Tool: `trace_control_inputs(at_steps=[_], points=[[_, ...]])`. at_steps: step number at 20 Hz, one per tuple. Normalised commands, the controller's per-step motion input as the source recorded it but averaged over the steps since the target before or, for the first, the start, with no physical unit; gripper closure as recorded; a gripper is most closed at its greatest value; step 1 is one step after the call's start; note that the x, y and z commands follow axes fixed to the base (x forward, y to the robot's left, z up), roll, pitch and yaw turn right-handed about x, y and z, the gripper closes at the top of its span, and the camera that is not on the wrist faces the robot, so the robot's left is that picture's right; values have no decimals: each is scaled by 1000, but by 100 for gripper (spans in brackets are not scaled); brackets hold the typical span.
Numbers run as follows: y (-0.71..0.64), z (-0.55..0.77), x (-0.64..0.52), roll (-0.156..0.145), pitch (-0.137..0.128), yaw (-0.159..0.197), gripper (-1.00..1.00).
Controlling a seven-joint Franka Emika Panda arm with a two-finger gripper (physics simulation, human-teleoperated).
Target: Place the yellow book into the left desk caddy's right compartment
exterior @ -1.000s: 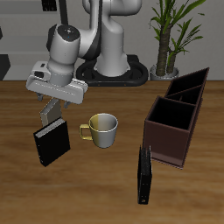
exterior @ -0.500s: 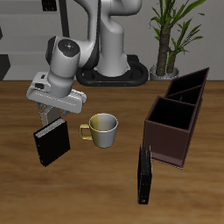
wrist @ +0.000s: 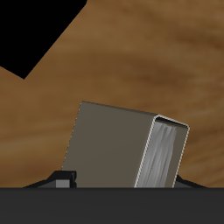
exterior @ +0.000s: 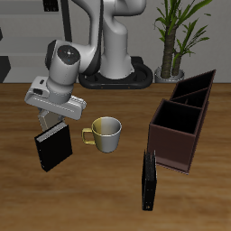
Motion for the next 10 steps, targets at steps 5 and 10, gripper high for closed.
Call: trace_control_inputs(at_steps=[5,10], points=[[95,26,-23,9,-5,-15,100],[203,228,-17,19,-27,-15,100]])
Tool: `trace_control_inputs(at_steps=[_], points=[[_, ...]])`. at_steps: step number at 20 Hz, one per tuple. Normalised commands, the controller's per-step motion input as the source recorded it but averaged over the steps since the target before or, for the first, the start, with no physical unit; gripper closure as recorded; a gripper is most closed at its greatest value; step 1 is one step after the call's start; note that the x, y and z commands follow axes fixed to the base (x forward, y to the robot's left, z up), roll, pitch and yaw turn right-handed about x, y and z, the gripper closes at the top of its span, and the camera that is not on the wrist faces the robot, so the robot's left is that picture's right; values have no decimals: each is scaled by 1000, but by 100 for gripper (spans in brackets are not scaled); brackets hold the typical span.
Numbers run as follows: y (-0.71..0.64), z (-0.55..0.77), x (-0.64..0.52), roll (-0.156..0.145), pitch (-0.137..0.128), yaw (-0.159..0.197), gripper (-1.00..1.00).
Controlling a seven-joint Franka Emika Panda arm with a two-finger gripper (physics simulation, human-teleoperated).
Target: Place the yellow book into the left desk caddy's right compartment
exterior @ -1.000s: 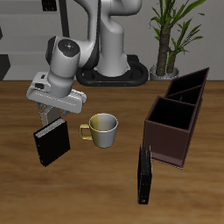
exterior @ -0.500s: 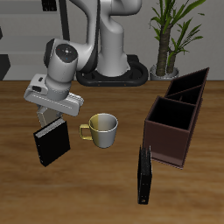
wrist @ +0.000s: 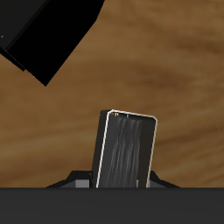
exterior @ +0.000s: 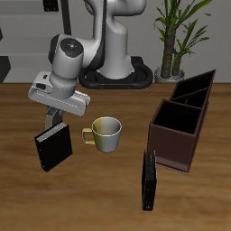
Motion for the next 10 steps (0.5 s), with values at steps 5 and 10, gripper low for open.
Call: trace_control_inputs(at_steps=[5,10], points=[[226,318,-80,6,-28,-10,100],[265,406,-153,14,-8,-10,100]])
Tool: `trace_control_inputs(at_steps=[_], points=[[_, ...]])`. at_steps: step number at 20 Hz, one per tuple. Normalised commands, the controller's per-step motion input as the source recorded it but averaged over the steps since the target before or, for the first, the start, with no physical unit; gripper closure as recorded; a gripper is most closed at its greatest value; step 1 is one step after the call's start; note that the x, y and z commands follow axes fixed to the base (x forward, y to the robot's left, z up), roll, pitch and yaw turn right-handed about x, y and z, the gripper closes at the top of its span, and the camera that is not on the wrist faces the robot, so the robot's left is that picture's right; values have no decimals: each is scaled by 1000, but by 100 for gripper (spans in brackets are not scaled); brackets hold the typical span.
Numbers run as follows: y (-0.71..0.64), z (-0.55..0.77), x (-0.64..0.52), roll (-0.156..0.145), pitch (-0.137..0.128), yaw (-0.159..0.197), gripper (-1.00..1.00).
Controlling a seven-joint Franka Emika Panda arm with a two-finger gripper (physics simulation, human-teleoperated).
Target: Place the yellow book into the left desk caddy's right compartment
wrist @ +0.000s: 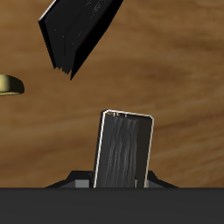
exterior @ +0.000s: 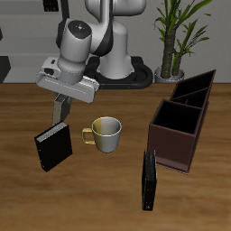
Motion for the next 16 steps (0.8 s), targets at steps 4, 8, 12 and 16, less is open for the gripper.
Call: trace_control_inputs(at_steps=[4,8,12,16], points=[[588,642,-412,38,-69,18,100],[676,578,-462,65,-79,17,100],[587,204,-260,61,5,-15,100],[614,97,-215,35,0,26,100]])
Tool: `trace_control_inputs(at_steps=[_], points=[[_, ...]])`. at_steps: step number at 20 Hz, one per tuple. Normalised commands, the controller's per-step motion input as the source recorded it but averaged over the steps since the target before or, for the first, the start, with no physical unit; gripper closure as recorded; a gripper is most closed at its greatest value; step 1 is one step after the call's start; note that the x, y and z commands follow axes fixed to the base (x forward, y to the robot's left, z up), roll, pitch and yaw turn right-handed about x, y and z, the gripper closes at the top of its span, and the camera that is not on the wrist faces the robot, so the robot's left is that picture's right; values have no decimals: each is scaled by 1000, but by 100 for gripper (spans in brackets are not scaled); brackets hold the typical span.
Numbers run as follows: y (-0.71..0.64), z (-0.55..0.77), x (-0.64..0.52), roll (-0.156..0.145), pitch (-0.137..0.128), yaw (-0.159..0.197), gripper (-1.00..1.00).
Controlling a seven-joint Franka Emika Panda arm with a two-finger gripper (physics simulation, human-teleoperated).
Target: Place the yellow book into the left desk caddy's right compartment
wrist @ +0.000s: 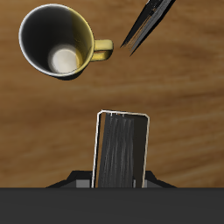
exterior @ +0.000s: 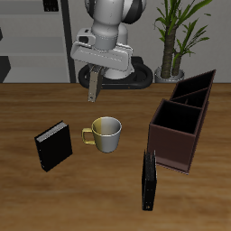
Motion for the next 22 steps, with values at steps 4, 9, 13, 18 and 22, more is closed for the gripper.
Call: trace_control_inputs(at_steps=[4,9,13,18,22], points=[[528,91,-118,1,-2,-19,100],[529,173,-63,50,-22,-8,100],[427,215,8,54,-27,-4,100],[368,245,47,21,-38,-10,100],[455,262,28,42,-25,-26,100]])
